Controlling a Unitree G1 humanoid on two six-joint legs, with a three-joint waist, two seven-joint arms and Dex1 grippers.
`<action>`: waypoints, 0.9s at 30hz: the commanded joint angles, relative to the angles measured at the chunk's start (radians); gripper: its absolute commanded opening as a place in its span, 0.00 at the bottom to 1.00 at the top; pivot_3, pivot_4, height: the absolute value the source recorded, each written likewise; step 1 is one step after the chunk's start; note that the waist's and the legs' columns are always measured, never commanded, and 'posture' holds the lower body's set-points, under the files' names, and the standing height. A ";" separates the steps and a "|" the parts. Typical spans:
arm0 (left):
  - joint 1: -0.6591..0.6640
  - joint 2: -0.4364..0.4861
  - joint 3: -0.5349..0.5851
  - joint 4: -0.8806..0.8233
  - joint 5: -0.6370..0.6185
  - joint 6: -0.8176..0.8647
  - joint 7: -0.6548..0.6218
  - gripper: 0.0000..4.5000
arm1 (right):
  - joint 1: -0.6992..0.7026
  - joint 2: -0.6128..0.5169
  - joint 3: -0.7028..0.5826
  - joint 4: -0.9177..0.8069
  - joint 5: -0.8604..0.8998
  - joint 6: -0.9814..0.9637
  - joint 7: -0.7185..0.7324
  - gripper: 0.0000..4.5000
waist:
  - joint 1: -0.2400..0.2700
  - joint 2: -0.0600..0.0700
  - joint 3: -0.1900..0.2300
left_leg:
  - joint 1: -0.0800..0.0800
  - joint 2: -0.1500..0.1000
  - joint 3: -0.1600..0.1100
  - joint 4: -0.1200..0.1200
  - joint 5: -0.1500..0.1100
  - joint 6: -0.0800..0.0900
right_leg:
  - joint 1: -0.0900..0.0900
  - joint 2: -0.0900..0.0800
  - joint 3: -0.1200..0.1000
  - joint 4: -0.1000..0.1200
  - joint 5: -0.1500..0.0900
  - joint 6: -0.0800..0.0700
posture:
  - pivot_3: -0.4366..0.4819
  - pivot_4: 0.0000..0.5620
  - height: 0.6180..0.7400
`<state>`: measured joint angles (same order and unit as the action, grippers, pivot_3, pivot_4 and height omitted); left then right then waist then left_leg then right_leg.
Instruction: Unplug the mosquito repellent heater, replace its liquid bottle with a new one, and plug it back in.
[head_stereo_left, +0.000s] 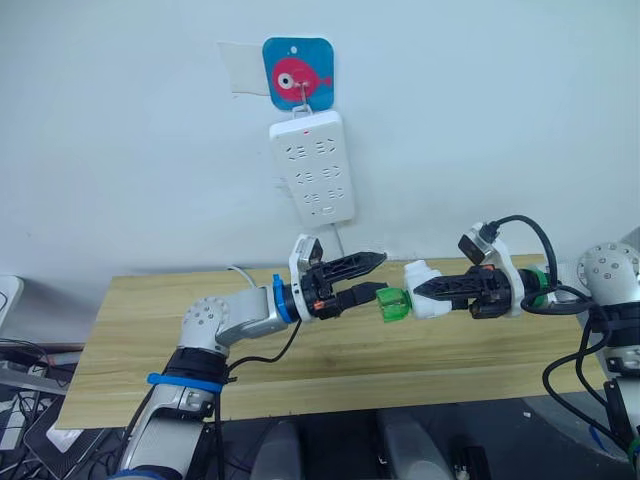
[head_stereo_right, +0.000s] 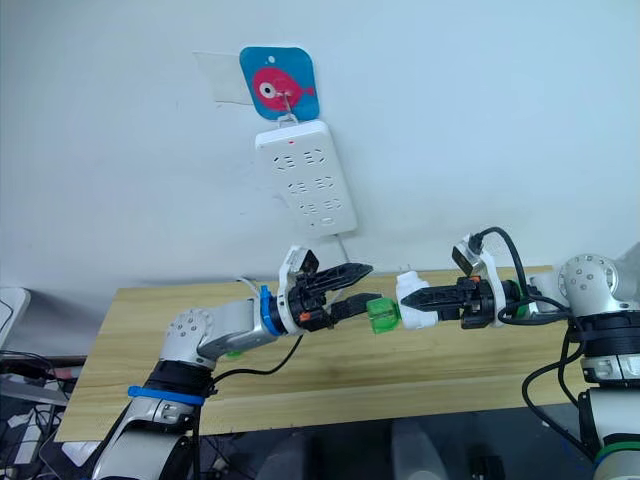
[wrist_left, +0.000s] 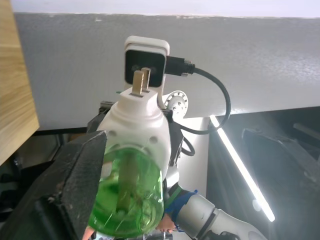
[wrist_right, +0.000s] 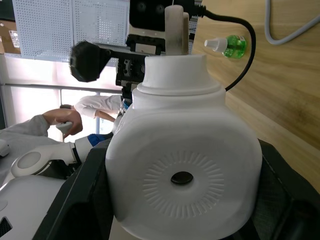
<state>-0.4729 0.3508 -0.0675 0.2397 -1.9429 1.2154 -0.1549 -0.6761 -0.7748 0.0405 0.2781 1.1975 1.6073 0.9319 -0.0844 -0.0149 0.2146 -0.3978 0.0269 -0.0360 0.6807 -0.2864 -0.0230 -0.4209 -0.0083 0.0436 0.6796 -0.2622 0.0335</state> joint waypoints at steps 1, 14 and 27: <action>0.035 0.078 0.070 -0.092 0.061 0.020 -0.045 0.99 | -0.016 -0.010 -0.010 -0.001 0.011 0.007 0.008 0.66 | -0.001 0.000 0.000 | 0.000 0.000 0.000 0.000 0.000 0.000 | 0.000 0.000 0.000 0.000 0.000 0.000 | 0.38 0.39 1.00; 0.162 0.333 -0.092 -0.528 1.508 -1.351 -0.890 0.99 | -0.079 0.022 -0.028 0.107 -0.032 0.007 0.020 0.66 | 0.023 0.000 0.003 | 0.000 0.000 0.011 -0.004 0.000 -0.002 | 0.000 -0.001 0.003 -0.007 0.000 -0.001 | 0.44 0.38 1.00; -0.044 -0.015 0.096 0.153 2.370 -2.697 -0.581 0.99 | -0.139 0.040 -0.005 0.150 0.033 0.007 -0.004 0.66 | 0.060 0.000 0.003 | -0.005 -0.001 0.012 -0.002 0.000 -0.001 | 0.001 -0.011 0.001 -0.012 0.005 0.004 | 0.41 0.39 1.00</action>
<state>-0.4956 0.3512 -0.0207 0.3685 0.3476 -1.4271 -0.8024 -0.7978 -0.7255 0.0460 0.4394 1.1883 1.6075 0.9251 -0.0247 -0.0148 0.2181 -0.4032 0.0262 -0.0239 0.6789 -0.2866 -0.0235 -0.4202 -0.0194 0.0449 0.6648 -0.2563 0.0391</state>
